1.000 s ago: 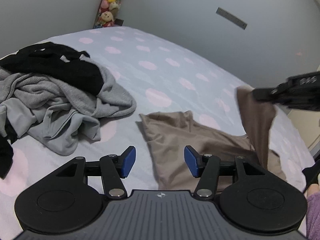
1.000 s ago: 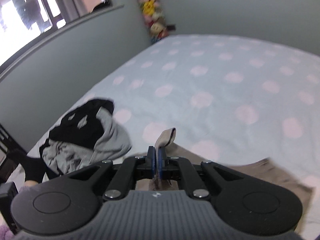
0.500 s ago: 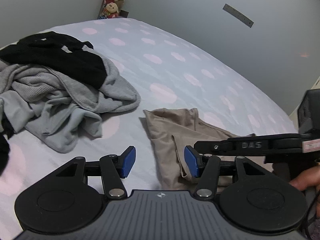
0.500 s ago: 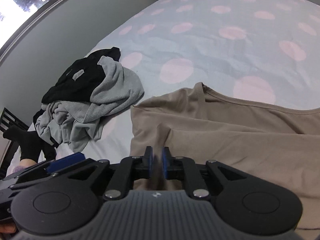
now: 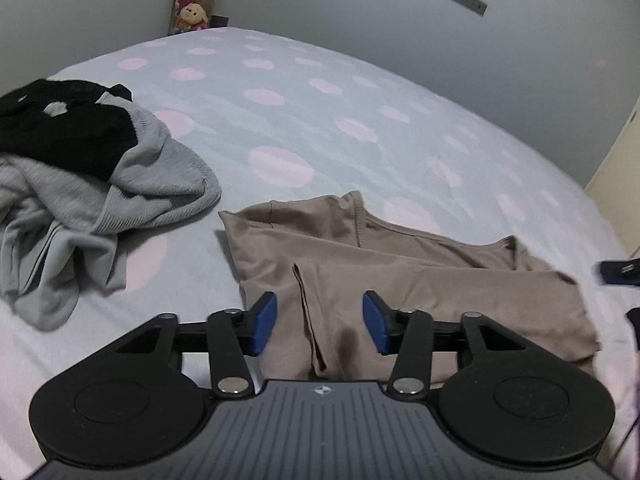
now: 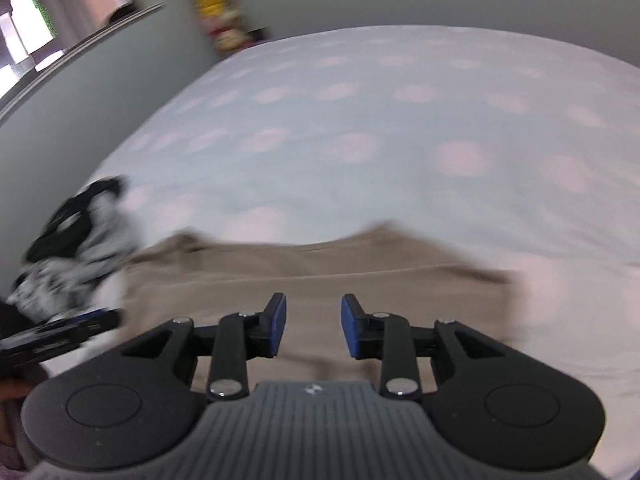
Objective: Fold clothes
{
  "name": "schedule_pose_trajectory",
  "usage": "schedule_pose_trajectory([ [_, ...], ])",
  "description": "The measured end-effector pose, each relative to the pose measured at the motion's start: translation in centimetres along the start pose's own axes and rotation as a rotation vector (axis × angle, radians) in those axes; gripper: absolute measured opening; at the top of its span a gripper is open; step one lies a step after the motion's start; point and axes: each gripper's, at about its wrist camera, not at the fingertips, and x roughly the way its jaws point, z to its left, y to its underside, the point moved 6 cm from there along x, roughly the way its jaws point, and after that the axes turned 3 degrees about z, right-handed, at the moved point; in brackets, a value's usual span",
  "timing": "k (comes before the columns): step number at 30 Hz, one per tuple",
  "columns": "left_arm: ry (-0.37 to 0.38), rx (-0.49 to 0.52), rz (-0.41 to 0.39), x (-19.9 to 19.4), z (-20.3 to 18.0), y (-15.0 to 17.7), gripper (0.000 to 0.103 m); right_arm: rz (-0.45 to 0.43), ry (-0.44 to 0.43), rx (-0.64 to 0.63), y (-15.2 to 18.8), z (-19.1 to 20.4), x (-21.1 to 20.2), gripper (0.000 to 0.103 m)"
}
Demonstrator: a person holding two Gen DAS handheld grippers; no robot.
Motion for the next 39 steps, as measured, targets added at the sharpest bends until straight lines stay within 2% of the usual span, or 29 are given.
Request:
schedule_pose_trajectory([
  [1, -0.006, 0.009, 0.006, 0.4, -0.1, -0.2, 0.03, 0.003, 0.01, 0.01, -0.4, -1.1, 0.2, 0.034],
  [8, -0.07, 0.065, 0.024, 2.6, -0.5, 0.1, 0.024, 0.023, 0.076, 0.08, -3.1, -9.0, 1.5, 0.035],
  [9, -0.083, 0.08, 0.021, 2.6, -0.6, 0.2, 0.018, 0.026, 0.086, 0.09, -3.5, -10.1, 1.6, 0.035],
  [10, -0.095, 0.095, 0.017, 2.6, -0.7, 0.3, 0.014, 0.034, 0.091, 0.092, -3.7, -10.7, 2.2, 0.035],
  [13, -0.105, 0.105, 0.015, 2.7, -0.8, 0.5, 0.011, 0.067, 0.106, 0.103, -3.6, -11.2, 4.5, 0.035],
  [16, -0.104, 0.107, 0.02, 2.8, -0.7, 0.5, 0.01, 0.055, 0.063, 0.175, -2.9, -12.2, 5.1, 0.034],
  [23, -0.121, 0.12, 0.027, 2.9, -1.0, 0.5, 0.005, 0.02, 0.08, 0.016, -0.5, -12.6, 3.3, 0.032],
  [29, -0.129, 0.129, 0.028, 3.2, -1.1, 0.8, 0.005, 0.028, 0.1, -0.123, 0.5, -12.2, 4.4, 0.028],
  [31, -0.124, 0.124, 0.03, 3.2, -0.9, 0.8, 0.005, 0.03, 0.105, -0.161, 0.5, -11.9, 5.1, 0.022],
  [33, -0.118, 0.118, 0.031, 3.2, -0.8, 0.8, 0.005, 0.037, 0.116, -0.194, 0.6, -11.7, 5.9, 0.012],
  [34, -0.116, 0.115, 0.032, 3.3, -0.8, 0.9, 0.005, 0.031, 0.121, -0.195, 0.4, -11.8, 6.1, 0.004],
  [39, -0.115, 0.113, 0.042, 3.4, -0.7, 0.9, 0.005, -0.019, 0.139, -0.171, -1.1, -12.9, 5.1, 0.001],
])
